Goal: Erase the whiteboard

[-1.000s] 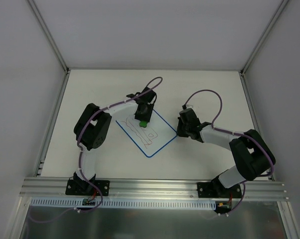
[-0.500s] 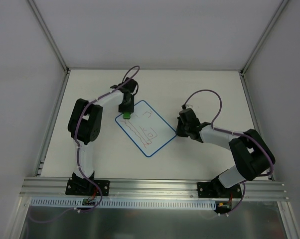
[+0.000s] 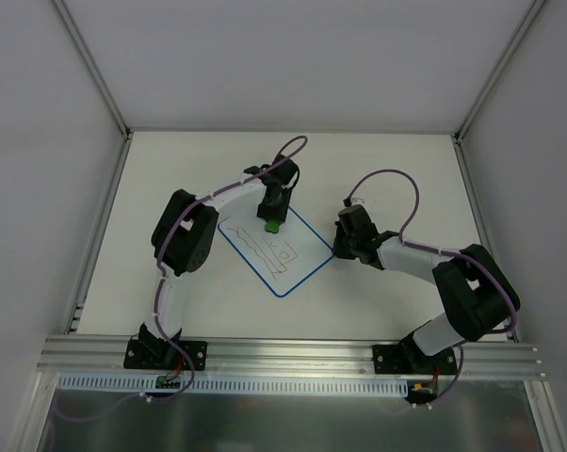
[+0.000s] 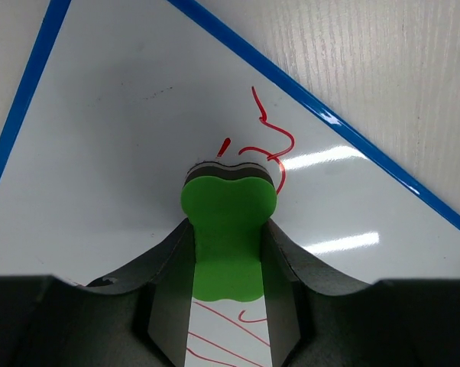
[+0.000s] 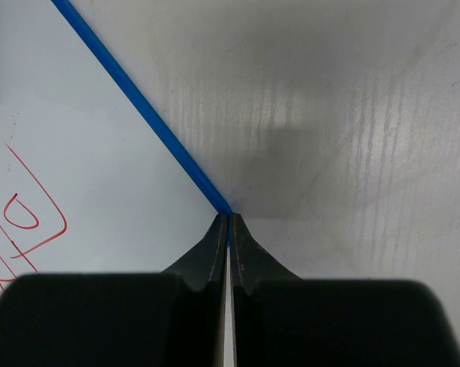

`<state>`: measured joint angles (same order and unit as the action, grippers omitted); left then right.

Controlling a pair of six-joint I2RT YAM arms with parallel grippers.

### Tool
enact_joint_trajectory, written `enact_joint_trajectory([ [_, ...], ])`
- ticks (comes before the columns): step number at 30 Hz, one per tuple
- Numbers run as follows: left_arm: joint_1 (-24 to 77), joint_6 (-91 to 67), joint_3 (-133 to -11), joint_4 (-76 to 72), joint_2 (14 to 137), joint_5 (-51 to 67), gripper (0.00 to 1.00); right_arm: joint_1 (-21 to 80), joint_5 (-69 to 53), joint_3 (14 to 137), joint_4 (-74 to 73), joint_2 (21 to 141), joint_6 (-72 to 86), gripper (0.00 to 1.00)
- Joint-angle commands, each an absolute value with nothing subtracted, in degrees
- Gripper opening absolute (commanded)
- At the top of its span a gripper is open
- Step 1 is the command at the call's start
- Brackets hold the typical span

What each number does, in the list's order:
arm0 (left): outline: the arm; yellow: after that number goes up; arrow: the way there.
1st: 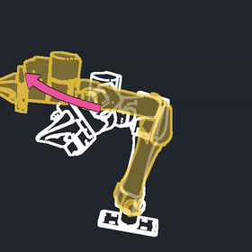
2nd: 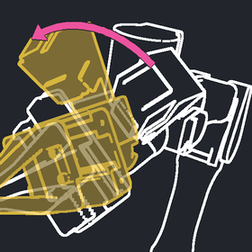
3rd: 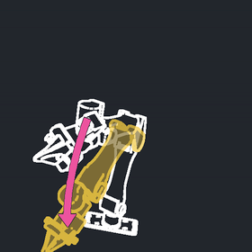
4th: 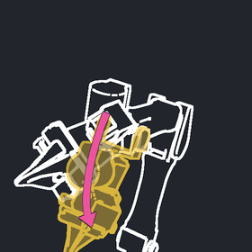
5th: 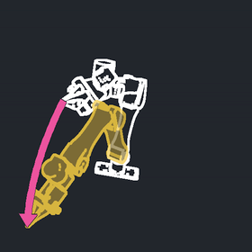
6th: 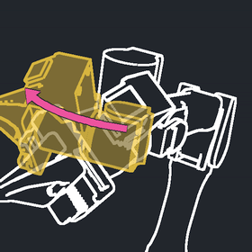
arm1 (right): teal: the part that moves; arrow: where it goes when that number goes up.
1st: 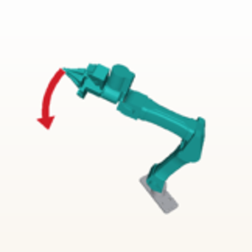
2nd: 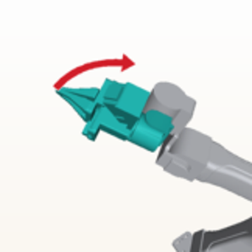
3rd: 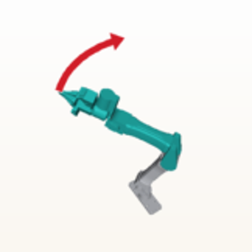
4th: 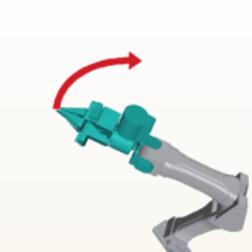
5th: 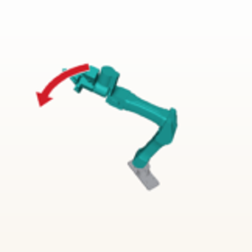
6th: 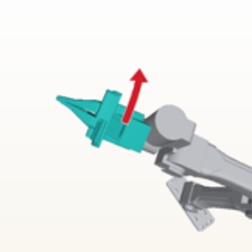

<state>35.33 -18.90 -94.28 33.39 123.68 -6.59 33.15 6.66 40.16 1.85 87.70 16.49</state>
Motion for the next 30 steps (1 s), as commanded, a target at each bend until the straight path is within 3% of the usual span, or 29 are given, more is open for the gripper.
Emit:
enact_joint_trajectory([
  [1, 33.9, -21.7, -88.2, 41.1, 126.7, -1.8, 0.0, 33.5, 7.3, 38.1, -3.5, 88.9, 16.5, 0.0],
  [9, 23.5, -20.0, -85.9, 41.2, 120.2, -4.6, 0.0, 33.5, 7.6, 37.8, -3.5, 88.5, 16.1, 0.0],
  [30, 32.4, -11.5, -107.3, 42.0, 136.3, -0.8, 0.0, 33.5, 7.6, 38.2, -3.4, 89.0, 16.2, 0.0],
])
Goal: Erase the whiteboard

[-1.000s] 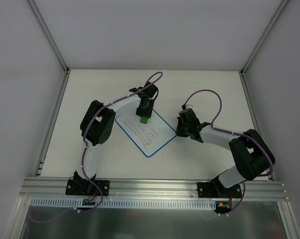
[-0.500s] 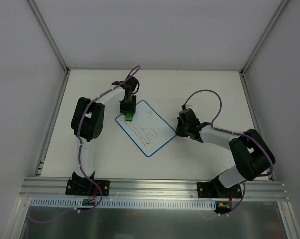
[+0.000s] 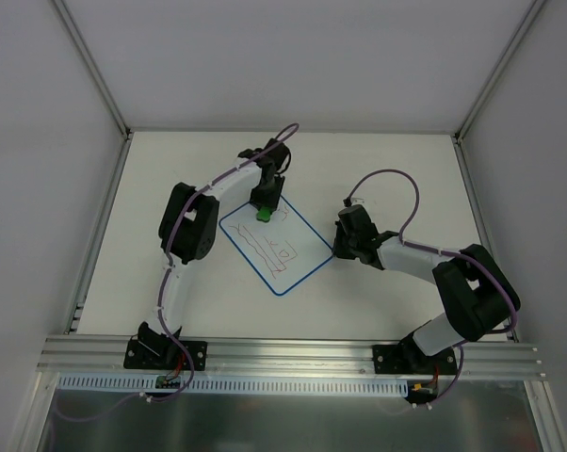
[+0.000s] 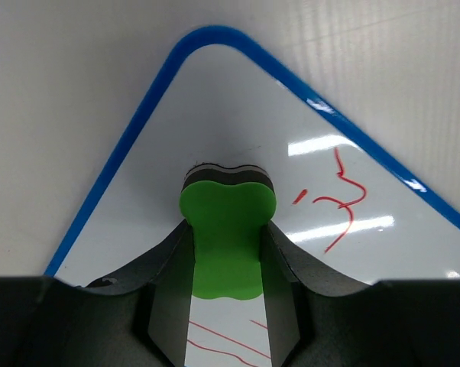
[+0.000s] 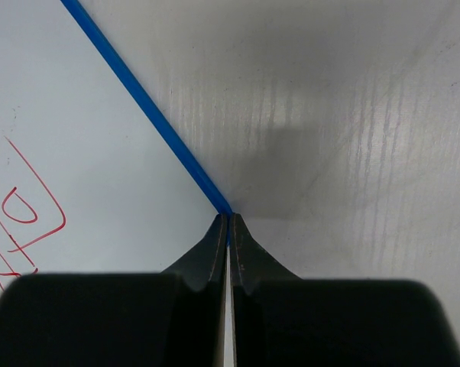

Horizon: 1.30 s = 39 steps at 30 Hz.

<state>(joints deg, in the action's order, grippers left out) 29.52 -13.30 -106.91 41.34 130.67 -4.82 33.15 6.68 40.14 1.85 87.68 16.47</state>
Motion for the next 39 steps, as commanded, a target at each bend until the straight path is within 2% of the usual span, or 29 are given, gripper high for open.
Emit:
enact_joint_trajectory([
  [1, 33.8, -11.2, -107.8, 42.1, 136.7, -0.5, 0.0, 33.4, 7.6, 38.3, -3.5, 89.2, 16.1, 0.0],
  [7, 37.4, -11.0, -109.6, 42.5, 138.7, 2.9, 0.0, 33.4, 7.6, 38.2, -3.4, 89.1, 16.3, 0.0],
  [12, 38.6, -13.1, -104.9, 42.7, 136.5, 4.2, 0.0, 33.5, 7.9, 38.0, -3.5, 88.3, 16.2, 0.0],
  [21, 36.9, -19.0, -93.8, 42.9, 129.4, 2.1, 0.0, 33.5, 8.0, 37.4, -3.6, 87.6, 16.1, 0.0],
  [24, 32.3, -20.7, -90.9, 42.9, 127.4, 0.4, 0.0, 33.5, 8.2, 37.4, -3.6, 87.3, 16.0, 0.0],
  [29, 26.6, -18.6, -93.9, 43.1, 126.9, -3.4, 0.0, 33.4, 7.7, 37.6, -3.6, 87.9, 16.0, 0.0],
  [35, 26.4, -15.9, -104.4, 45.1, 132.7, -2.5, 0.0, 33.5, 7.6, 37.8, -3.6, 87.8, 16.1, 0.0],
  [39, 27.4, -15.2, -106.5, 46.1, 136.0, -1.9, 0.0, 33.5, 7.5, 37.9, -3.6, 87.7, 16.0, 0.0],
])
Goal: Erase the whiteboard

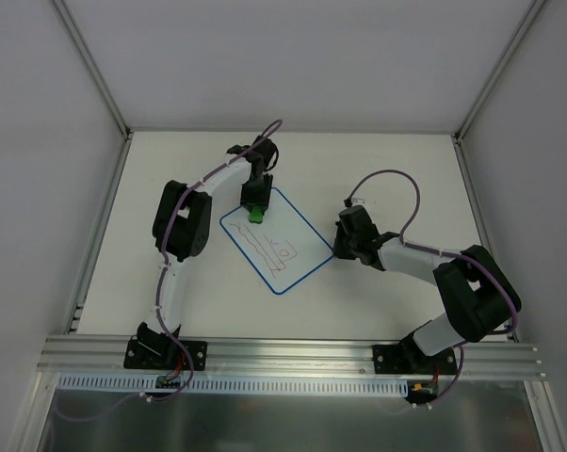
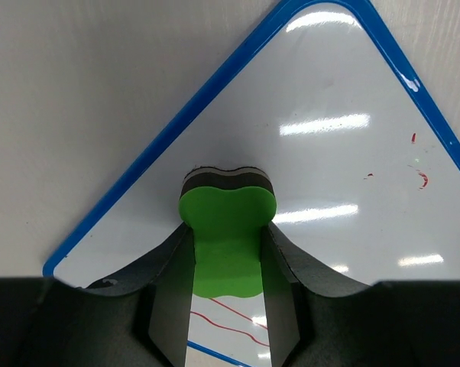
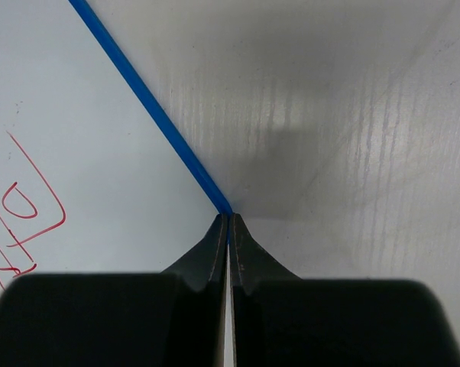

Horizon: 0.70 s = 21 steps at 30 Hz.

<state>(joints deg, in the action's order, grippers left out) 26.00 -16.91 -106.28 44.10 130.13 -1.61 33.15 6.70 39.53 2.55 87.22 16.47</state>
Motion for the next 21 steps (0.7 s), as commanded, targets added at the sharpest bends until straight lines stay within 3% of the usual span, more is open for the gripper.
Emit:
enact_joint_trajectory([
  [1, 28.5, -15.0, -106.8, 46.1, 136.4, -1.9, 0.0, 33.4, 7.5, 38.0, -3.6, 87.9, 16.0, 0.0],
  [13, 37.2, -12.2, -118.1, 49.9, 143.3, 2.1, 0.0, 33.5, 7.6, 38.0, -3.8, 87.5, 16.1, 0.0],
  [21, 36.3, -12.7, -119.8, 51.3, 143.4, 0.8, 0.0, 33.5, 7.5, 37.9, -3.9, 87.5, 15.9, 0.0],
])
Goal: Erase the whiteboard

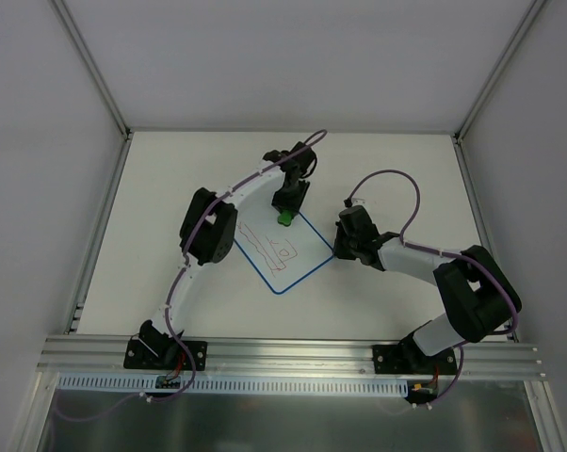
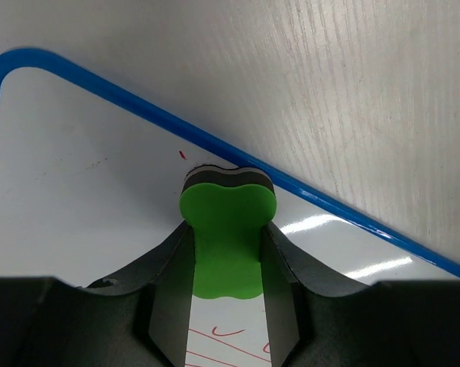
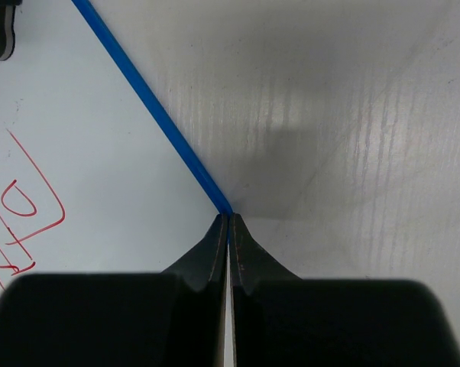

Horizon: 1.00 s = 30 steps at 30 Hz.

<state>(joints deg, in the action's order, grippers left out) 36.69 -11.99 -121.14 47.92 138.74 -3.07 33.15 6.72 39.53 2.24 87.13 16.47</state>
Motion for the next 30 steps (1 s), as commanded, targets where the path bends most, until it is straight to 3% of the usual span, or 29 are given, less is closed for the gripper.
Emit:
enact_joint_trajectory([
  [1, 34.3, -13.3, -119.6, 51.4, 143.3, 1.1, 0.0, 33.4, 7.5, 37.8, -3.9, 87.2, 15.9, 0.0],
  [8, 25.8, -14.5, -118.0, 52.7, 141.9, 0.4, 0.0, 33.4, 7.7, 37.7, -4.1, 86.7, 15.8, 0.0],
  [14, 25.7, -12.0, -119.5, 53.3, 142.5, -0.6, 0.0, 33.5, 7.6, 38.0, -4.2, 87.0, 15.9, 0.0],
  [30, 37.1, -6.2, -123.9, 55.9, 146.0, -2.7, 0.0, 33.5, 7.7, 38.0, -4.7, 86.7, 15.8, 0.0],
])
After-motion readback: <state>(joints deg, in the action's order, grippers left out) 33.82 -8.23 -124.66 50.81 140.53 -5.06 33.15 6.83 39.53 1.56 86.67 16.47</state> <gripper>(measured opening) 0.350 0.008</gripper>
